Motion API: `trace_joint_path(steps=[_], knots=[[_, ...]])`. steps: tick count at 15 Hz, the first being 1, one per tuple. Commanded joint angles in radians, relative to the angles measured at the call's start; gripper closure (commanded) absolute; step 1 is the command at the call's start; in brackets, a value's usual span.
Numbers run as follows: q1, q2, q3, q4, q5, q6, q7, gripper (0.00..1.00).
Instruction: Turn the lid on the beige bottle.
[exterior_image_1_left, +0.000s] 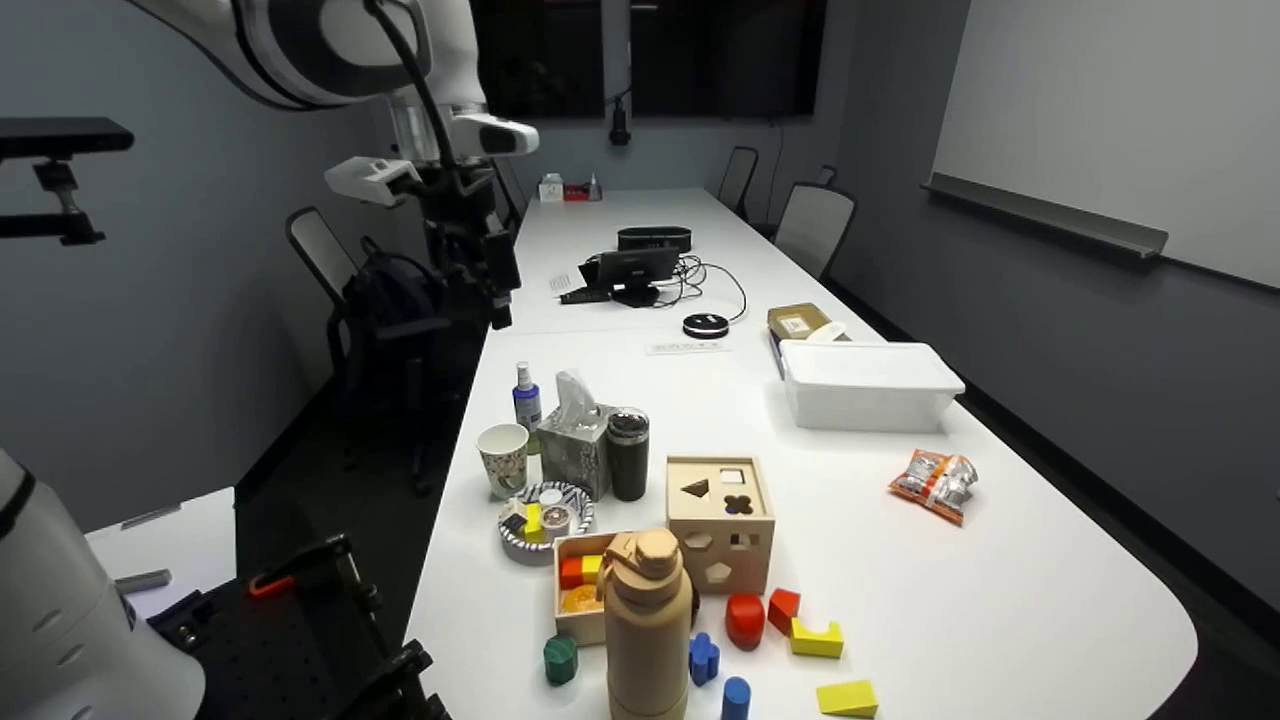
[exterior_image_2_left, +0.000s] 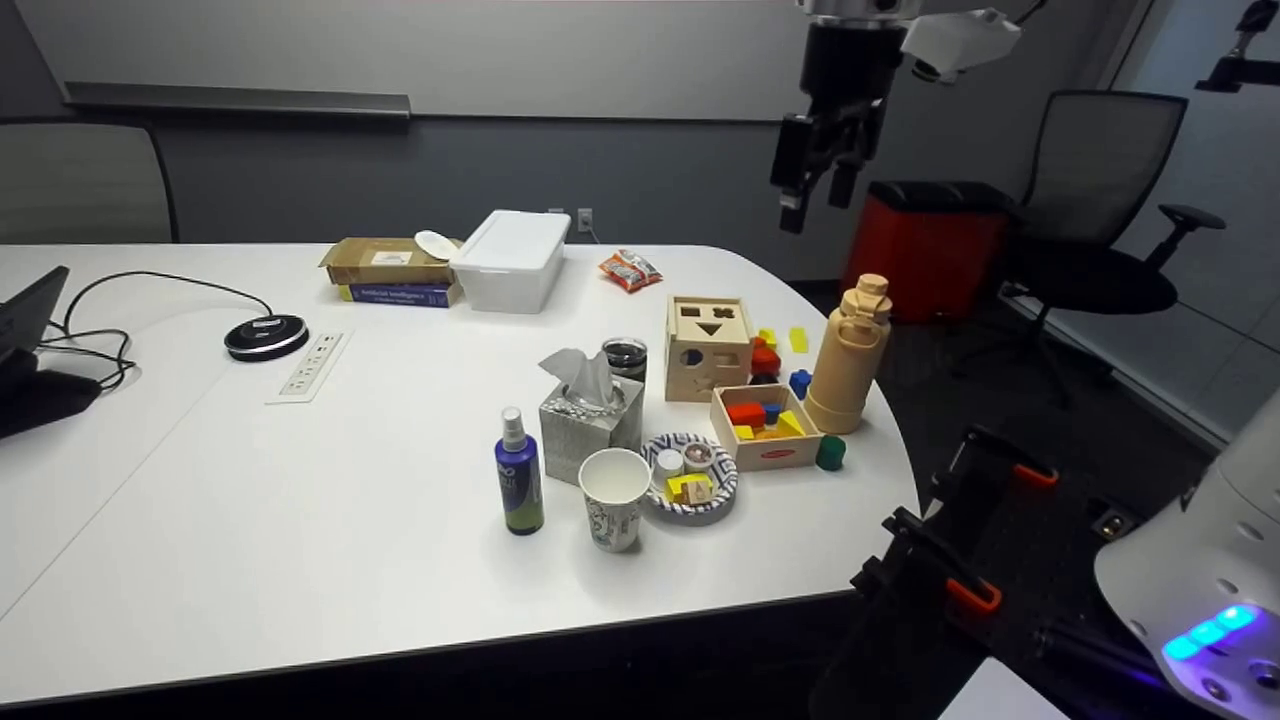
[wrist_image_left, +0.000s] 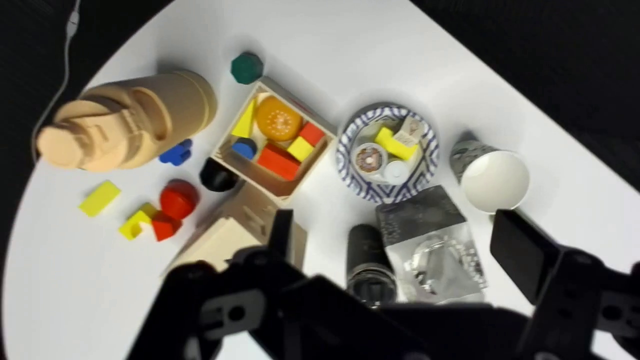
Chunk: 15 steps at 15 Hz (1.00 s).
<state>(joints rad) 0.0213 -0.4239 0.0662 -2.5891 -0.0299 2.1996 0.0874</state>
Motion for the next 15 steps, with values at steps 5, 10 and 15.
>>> trace_joint_path(steps=[5,10,15], knots=[[-0.245,-0.142,-0.135,-0.067,-0.175,-0.02,0.05,0.0],[-0.317,-0.084,-0.243,-0.109,-0.162,0.056,0.001,0.0],[-0.312,0.043,-0.3,-0.124,-0.118,0.238,-0.007,0.0]])
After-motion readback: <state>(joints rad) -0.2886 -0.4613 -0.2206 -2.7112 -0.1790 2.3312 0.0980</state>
